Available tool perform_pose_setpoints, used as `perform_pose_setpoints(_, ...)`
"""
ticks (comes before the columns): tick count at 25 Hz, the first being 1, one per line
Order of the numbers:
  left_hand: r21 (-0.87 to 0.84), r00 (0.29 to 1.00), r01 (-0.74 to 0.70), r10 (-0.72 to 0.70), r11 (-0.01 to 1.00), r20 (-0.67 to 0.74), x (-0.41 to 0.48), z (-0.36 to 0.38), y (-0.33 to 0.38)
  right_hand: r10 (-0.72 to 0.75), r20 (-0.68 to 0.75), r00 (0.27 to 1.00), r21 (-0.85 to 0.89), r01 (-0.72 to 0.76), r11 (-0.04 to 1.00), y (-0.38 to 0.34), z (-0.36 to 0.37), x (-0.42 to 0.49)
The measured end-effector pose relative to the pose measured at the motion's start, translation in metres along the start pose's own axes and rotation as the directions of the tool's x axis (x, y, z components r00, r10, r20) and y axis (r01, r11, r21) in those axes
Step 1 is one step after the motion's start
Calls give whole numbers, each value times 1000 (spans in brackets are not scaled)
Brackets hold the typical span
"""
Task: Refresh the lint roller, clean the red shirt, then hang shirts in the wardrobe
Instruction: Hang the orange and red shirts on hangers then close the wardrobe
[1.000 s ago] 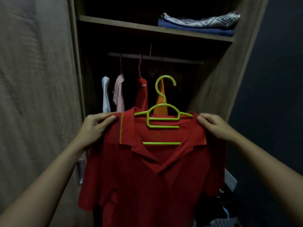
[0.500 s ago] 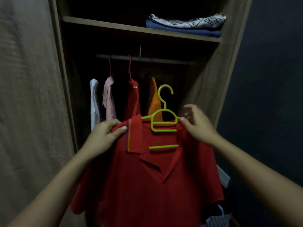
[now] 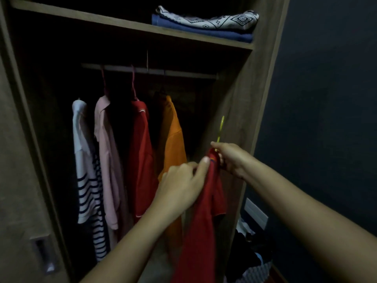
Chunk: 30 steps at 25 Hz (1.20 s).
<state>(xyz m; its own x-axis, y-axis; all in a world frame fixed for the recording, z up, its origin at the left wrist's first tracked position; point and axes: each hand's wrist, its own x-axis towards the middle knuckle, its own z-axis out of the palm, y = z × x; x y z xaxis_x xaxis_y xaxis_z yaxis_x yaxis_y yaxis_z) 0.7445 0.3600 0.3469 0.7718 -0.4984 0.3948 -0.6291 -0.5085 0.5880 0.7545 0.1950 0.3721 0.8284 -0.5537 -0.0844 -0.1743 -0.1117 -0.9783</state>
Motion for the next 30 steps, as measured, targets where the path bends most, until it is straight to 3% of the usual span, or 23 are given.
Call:
perform_pose_setpoints(3, -91, 994, 9, -19, 996, -110, 62, -7, -16, 18, -43, 999, -114, -23, 993, -8, -10, 30)
perform_pose_setpoints(6, -154, 997, 60, -66, 986, -40, 140, -9, -33, -54, -52, 997, -208, 43, 977, -19, -16, 60)
perform_pose_setpoints(10, -397, 952, 131, -228, 908, -207, 224, -8, -42, -197, -16, 980, -330, 181, 926, -45, -30, 92)
perform_pose_setpoints(12, -462, 941, 223, -313, 858, -129, 251, 3, -42, -258, -3, 966, -360, 240, 902, -58, -37, 102)
perform_pose_setpoints(14, -432, 949, 282, -316, 857, -8, 265, 16, -36, -314, 4, 949, -391, 291, 873, -70, -41, 114)
perform_pose_setpoints(18, -461, 945, 293, -327, 838, 6, 275, 34, -19, -384, 62, 921, -492, 364, 791, -98, -46, 158)
perform_pose_setpoints(22, -436, 943, 304, -331, 847, 14, 285, 39, -20, -473, 140, 870, -676, 433, 596, -128, -35, 196)
perform_pose_setpoints(30, -434, 955, 261, -295, 862, -12, 289, 42, -29, -397, 155, 905, -844, 330, 422, -136, -11, 254)
